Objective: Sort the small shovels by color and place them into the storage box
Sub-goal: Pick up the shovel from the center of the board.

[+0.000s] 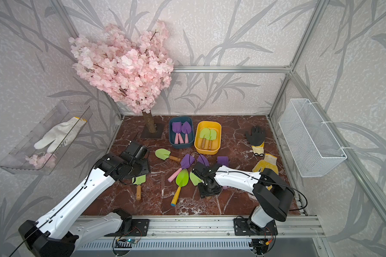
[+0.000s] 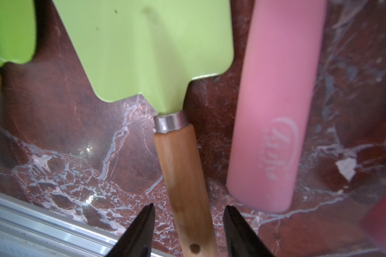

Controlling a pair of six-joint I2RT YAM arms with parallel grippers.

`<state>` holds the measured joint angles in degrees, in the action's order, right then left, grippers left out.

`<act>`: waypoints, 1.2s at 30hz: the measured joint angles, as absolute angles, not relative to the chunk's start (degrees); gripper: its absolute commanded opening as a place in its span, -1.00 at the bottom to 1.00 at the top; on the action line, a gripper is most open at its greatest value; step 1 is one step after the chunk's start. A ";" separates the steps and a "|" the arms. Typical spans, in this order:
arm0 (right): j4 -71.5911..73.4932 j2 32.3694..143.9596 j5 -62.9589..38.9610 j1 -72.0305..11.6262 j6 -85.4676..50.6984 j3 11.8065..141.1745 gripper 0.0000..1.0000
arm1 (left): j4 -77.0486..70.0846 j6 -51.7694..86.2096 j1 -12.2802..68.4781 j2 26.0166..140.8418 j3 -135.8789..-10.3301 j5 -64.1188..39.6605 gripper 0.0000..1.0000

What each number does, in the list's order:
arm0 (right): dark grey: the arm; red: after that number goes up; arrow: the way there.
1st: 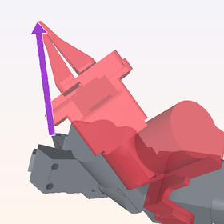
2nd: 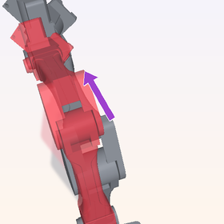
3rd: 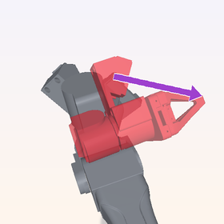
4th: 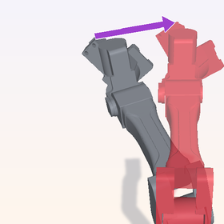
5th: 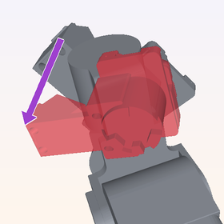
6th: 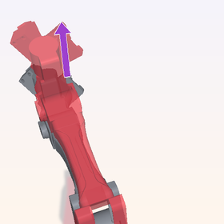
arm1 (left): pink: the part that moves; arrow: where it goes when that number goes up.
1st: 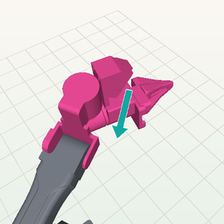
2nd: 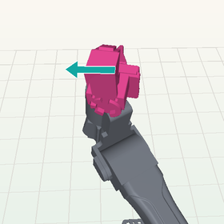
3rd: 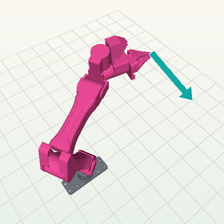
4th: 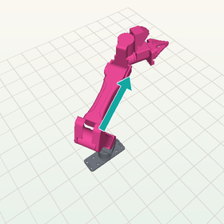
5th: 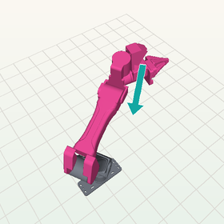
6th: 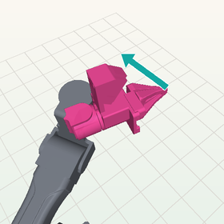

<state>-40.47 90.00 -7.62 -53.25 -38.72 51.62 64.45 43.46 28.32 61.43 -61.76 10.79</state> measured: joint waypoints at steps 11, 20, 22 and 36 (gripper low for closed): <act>-40.25 90.43 -7.62 -53.69 -38.87 51.62 -0.05 | 64.27 43.27 28.32 61.36 -61.34 10.61 0.27; -40.25 90.43 -7.60 -54.17 -38.92 51.62 -0.16 | 64.25 43.22 28.32 61.36 -61.34 10.55 0.27; -40.27 90.43 -7.57 -54.24 -38.89 51.62 -0.16 | 64.25 43.24 28.32 61.36 -61.34 10.52 0.27; -40.58 90.45 -7.35 -54.50 -38.68 52.34 -0.32 | 64.25 43.20 28.29 61.08 -61.34 10.41 0.27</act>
<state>-40.58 90.45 -7.35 -54.50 -38.68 52.34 64.25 43.20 28.29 61.08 -61.34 10.41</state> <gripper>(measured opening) 0.349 0.634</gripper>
